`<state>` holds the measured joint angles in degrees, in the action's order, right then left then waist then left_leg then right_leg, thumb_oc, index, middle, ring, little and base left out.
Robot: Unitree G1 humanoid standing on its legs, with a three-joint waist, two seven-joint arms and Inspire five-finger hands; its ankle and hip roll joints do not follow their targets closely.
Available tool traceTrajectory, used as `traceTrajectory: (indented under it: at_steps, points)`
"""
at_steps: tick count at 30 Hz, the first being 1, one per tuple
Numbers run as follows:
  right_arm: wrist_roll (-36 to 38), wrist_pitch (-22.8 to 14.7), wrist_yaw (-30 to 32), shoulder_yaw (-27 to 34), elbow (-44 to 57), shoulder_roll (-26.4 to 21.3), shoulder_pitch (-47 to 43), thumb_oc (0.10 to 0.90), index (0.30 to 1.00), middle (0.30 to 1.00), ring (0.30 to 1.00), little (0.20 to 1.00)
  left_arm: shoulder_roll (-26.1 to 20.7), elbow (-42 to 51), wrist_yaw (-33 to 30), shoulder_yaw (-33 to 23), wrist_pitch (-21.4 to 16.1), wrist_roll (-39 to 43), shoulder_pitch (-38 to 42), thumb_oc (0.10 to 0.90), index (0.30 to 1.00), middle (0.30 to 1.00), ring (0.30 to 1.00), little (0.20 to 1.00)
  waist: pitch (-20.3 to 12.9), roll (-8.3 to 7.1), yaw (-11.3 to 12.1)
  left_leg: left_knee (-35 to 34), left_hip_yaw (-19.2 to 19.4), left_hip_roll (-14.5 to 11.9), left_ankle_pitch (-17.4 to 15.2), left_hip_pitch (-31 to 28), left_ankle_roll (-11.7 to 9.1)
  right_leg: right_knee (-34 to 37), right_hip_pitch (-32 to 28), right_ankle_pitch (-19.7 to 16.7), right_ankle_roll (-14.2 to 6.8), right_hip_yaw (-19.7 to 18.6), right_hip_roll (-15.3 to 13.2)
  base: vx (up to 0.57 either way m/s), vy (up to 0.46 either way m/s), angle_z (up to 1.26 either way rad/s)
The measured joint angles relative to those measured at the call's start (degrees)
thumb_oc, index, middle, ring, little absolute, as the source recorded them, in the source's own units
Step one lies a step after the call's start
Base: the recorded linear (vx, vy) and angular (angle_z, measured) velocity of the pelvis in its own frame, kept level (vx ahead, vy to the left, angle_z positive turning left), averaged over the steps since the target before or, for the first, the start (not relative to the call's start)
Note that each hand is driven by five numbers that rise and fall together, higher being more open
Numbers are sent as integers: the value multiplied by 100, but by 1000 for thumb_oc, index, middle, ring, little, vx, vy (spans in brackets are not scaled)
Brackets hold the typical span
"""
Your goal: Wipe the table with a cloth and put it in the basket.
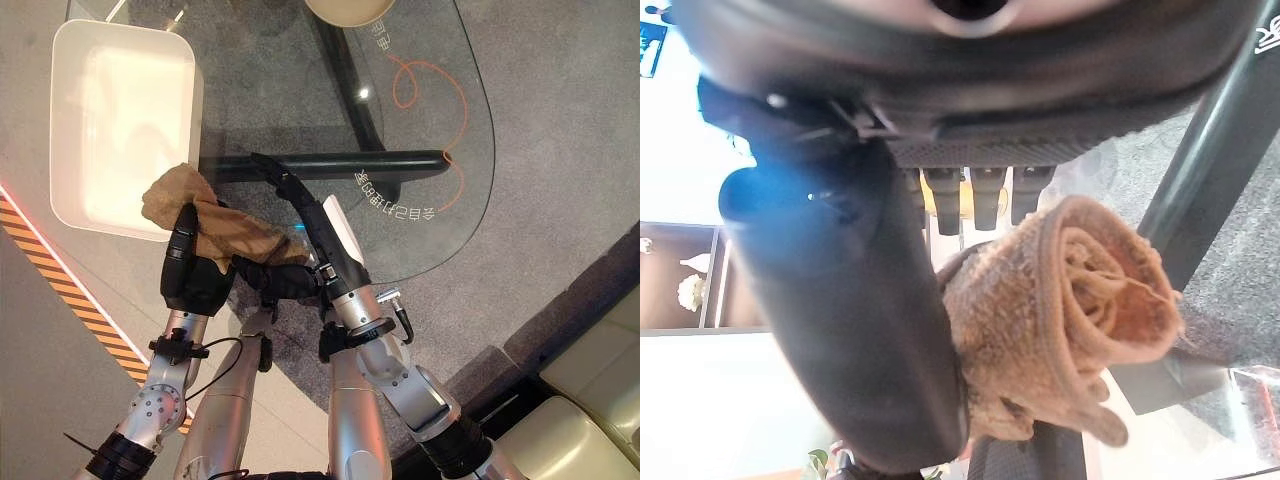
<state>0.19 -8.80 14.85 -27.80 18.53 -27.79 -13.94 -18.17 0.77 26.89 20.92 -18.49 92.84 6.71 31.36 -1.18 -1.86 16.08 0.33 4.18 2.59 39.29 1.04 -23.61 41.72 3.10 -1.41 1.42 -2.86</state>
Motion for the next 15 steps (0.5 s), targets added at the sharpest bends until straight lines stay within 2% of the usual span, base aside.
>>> traceTrajectory:
  at_steps: [10, 15]
  points:
    - [3, -33, 40, 0, 4, 0, 26, 800, 900, 900, 900, 900, 3, 6, 0, -96, -83, -271, 0, 100, 300, 300, 300, 200, 0, -1, -3, -4, 16, -14, -8, 26, 11, 81, -2, -39, -15, -12, 16, 1, 0, 0]
    - [42, -45, 40, 2, 28, 1, 70, 800, 900, 900, 900, 900, -36, 13, -86, -202, -447, -905, -1, 100, 300, 300, 300, 200, 0, -2, 1, -2, 23, -13, -11, 30, 16, 92, -2, -43, -18, -17, 15, 3, 15, 0]
